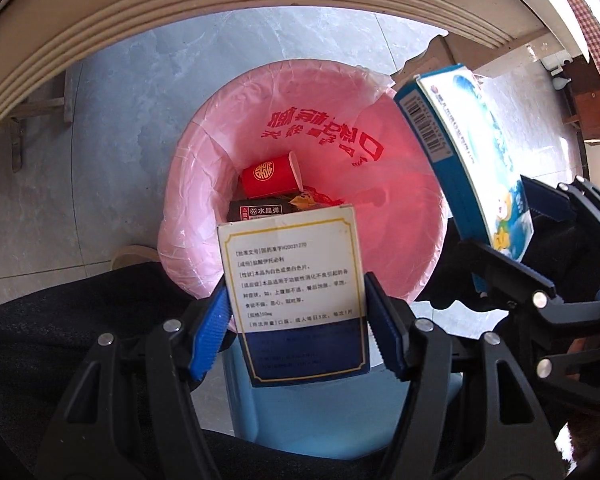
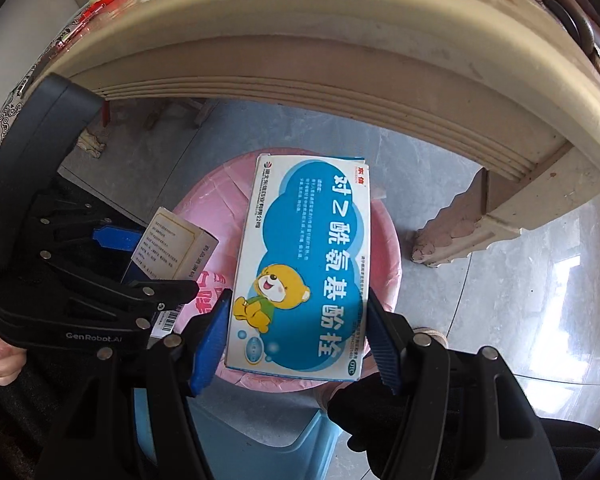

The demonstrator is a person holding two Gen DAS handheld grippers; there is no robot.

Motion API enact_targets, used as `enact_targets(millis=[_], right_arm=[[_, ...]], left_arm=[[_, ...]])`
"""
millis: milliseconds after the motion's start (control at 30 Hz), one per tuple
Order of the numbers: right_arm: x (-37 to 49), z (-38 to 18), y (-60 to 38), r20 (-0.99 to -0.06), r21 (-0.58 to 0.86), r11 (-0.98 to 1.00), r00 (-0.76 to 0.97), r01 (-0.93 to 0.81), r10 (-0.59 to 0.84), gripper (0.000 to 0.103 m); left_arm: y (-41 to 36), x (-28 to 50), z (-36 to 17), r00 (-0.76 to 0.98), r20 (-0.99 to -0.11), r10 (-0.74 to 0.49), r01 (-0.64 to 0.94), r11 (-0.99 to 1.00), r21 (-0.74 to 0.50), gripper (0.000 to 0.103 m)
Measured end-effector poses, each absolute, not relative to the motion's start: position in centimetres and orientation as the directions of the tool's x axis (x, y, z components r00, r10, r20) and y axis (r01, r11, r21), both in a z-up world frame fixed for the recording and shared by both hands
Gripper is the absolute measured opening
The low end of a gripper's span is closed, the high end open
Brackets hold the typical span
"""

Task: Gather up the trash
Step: 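Open both tools to drop both boxes into the bin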

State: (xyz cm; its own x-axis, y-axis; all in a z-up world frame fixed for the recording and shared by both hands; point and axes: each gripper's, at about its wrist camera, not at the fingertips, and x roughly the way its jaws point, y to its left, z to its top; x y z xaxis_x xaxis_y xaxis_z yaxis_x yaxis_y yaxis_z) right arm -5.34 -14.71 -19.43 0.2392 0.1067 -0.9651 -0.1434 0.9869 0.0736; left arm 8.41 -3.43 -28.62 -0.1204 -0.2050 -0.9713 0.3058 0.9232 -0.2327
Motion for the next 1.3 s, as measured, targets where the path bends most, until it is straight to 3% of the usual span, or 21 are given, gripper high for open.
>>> enact_targets(millis=[267, 533, 700, 900, 1300], right_arm=[[-4.3, -22.0, -15.2, -0.975, 0.085, 0.989, 0.196, -0.124, 0.109, 0.062], [-3.3, -23.8, -15.7, -0.979, 0.113, 0.988, 0.157, -0.107, 0.129, 0.062], [-2.8, -25.1, -15.7, -0.984, 0.116, 0.986, 0.125, -0.121, 0.131, 0.062], [-2.5, -26.0, -14.8, -0.987, 0.094, 0.984, 0.113, -0.151, 0.112, 0.063], [-2.6, -26.3, -14.7, -0.989, 0.089, 0.985, 0.105, -0.145, 0.104, 0.069]], left_arm=[[-3.0, 9.8, -32.5, -0.221, -0.953, -0.207, 0.216, 0.943, -0.254, 0.063], [-3.5, 11.6, -34.2, -0.271, -0.914, -0.301, 0.127, 0.931, -0.343, 0.063], [-3.7, 12.0, -35.9, -0.311, -0.917, -0.250, 0.115, 0.948, -0.297, 0.064], [-4.0, 12.1, -35.8, -0.296, -0.931, -0.213, 0.139, 0.955, -0.262, 0.080], [-3.5, 12.1, -35.4, -0.255, -0.947, -0.196, 0.143, 0.961, -0.237, 0.080]])
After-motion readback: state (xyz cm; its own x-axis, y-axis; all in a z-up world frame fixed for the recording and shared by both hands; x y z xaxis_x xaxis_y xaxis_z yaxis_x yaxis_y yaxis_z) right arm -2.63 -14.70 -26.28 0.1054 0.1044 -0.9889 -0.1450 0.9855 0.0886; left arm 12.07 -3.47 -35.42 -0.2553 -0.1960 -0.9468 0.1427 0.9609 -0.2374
